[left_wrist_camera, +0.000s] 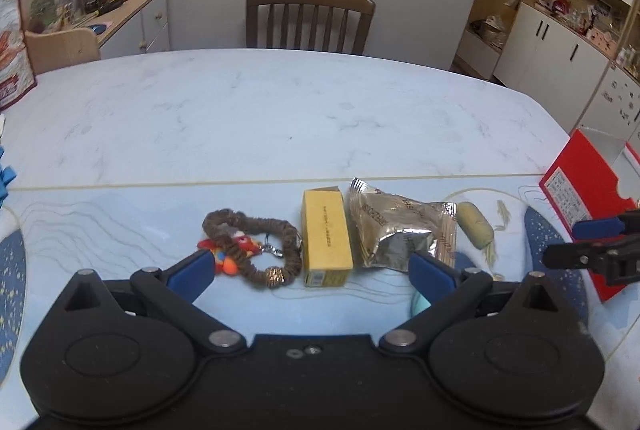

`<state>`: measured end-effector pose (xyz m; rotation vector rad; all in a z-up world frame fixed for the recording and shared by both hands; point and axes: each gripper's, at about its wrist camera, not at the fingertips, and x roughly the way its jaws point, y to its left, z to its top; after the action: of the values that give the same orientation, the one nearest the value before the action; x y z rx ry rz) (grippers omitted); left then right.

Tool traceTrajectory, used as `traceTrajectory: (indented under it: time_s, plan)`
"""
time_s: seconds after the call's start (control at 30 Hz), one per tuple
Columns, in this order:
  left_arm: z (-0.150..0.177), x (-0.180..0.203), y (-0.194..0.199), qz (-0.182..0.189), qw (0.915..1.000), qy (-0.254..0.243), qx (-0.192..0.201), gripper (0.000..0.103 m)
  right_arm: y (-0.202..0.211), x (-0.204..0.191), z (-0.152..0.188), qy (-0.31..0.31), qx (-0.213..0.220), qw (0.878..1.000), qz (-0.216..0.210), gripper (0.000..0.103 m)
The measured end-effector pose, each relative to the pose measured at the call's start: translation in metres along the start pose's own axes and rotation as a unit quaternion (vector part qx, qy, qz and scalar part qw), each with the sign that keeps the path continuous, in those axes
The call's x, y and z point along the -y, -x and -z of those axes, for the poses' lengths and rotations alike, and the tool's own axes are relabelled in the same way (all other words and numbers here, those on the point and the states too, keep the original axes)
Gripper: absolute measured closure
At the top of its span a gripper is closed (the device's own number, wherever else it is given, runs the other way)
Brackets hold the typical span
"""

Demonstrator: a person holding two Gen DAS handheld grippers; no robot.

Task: Organize objects
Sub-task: 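Grasp the yellow box with the left tool while the right tool grasps the yellow sponge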

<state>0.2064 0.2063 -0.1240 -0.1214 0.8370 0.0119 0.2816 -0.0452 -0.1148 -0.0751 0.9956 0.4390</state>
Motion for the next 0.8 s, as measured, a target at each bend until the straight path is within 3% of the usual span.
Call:
traceTrajectory:
  time_s: [0.23,0.3,0.37,0.43,0.5,0.67,0.8]
  plan:
    - [-0.005,0.014,-0.022,-0.005,0.9994,-0.033,0.007,0.005,-0.038,-0.002,-0.01,0.006,-0.02,1.0,0.017,0.021]
    - [-0.006,0.015,-0.027,-0.011,0.9992,-0.036,0.01,0.01,-0.045,-0.002,-0.012,0.007,-0.025,1.0,0.017,0.021]
    - [-0.007,0.016,-0.032,-0.023,0.9988,-0.04,0.015,0.023,-0.05,-0.003,-0.012,0.009,-0.027,0.999,0.014,0.021]
    - [-0.009,0.014,-0.036,-0.024,0.9989,-0.038,0.016,0.028,-0.054,-0.004,-0.013,0.012,-0.028,0.999,0.014,0.021]
    - [-0.012,0.012,-0.038,-0.024,0.999,-0.032,0.019,0.03,-0.056,-0.005,-0.014,0.014,-0.027,0.999,0.013,0.024]
    - [-0.019,0.01,-0.047,-0.016,0.9994,-0.027,0.013,0.048,-0.065,-0.006,-0.017,0.015,-0.031,0.999,0.014,0.035]
    - [-0.021,0.006,-0.055,-0.016,0.9997,-0.017,0.004,0.053,-0.07,-0.008,-0.02,0.017,-0.034,0.999,0.014,0.043]
